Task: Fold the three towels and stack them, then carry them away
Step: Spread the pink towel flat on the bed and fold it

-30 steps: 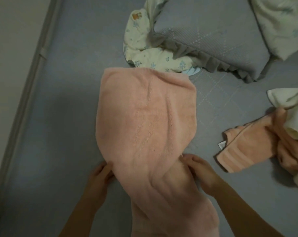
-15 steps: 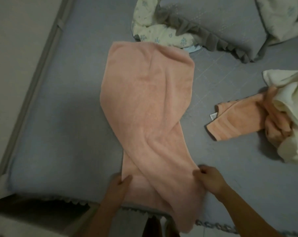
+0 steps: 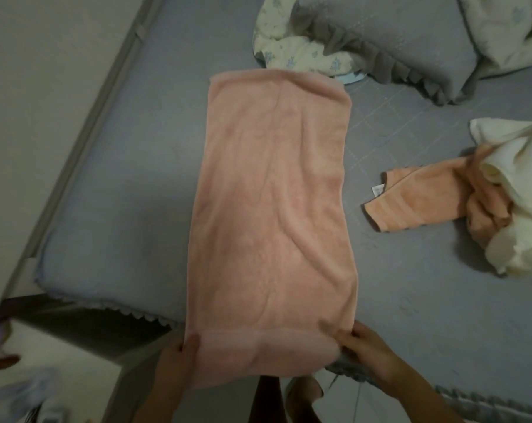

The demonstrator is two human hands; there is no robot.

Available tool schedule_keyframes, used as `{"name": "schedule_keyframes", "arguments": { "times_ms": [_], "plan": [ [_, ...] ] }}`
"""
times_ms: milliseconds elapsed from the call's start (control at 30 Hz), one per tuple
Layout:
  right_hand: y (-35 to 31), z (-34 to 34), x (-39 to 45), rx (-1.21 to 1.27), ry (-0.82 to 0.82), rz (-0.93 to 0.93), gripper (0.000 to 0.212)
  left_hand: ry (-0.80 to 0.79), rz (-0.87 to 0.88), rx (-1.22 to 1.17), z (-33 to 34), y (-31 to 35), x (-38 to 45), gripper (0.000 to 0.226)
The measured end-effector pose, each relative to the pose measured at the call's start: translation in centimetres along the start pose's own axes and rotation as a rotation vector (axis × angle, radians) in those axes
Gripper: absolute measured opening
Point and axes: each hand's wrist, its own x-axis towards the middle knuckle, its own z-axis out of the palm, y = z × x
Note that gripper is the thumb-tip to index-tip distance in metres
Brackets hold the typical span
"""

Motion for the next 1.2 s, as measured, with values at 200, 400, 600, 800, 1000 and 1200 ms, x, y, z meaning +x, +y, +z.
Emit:
{"name": "schedule_keyframes", "arguments": {
  "times_ms": [200, 400, 600, 800, 1000, 1200],
  "plan": [
    [0.7, 1.4, 0.1, -0.076, 0.036, 0.009, 0.038, -0.007, 0.068, -0.132, 0.0, 0.9, -1.4, 0.017],
    [-1.4, -0.7, -1.0, 0.062, 0.23, -0.167, 0.027, 0.134, 0.069, -0.394, -1.9, 1.8, -1.7, 0.015],
    [0.0, -2.7, -0.8, -0.285, 0.119, 0.029, 0.041, -0.037, -0.009, 0.256, -1.5, -1.1, -0.8, 0.031],
    [1.4, -1.8, -3.0, -0.274, 0.067, 0.158, 0.031, -0.029, -0.076, 0.295, -1.3, -0.4, -1.6, 0.035],
    [-2.2, -2.0, -4.7, 0.03, 0.253, -0.112, 0.025, 0.056, 0.077, -0.242, -4.6, 4.4, -1.8, 0.034],
    [-8.4, -3.8, -5.4, 0.263, 0.214, -0.167, 0.023, -0.246, 0.004, -0.593, -6.0, 11.9, -1.2, 0.033]
  ]
}}
